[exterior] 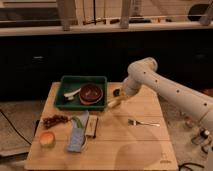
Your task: Place banana in metal cup
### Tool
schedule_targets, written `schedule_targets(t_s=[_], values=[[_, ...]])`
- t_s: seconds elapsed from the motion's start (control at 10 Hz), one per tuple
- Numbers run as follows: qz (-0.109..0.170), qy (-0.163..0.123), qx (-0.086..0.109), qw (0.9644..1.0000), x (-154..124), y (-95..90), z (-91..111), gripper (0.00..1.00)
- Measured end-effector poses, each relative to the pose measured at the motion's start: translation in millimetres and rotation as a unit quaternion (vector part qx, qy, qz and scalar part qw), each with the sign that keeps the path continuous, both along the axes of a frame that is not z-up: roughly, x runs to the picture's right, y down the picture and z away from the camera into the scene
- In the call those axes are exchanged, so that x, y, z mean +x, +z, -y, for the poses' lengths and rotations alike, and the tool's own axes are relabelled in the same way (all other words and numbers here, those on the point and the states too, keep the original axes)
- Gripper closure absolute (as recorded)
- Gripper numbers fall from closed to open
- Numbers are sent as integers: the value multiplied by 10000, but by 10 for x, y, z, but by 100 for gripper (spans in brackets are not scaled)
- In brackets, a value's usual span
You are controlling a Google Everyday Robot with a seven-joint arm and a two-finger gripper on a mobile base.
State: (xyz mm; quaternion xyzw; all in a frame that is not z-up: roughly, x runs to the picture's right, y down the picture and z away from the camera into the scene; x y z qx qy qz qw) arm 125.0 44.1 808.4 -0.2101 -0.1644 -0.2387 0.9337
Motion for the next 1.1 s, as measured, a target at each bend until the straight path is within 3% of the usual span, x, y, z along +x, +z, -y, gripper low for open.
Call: schedule_targets(t_s=[0.4, 1.1], values=[[113, -119, 91, 9998, 56, 10, 164, 100], [304, -438, -25, 9986, -85, 236, 398, 100]])
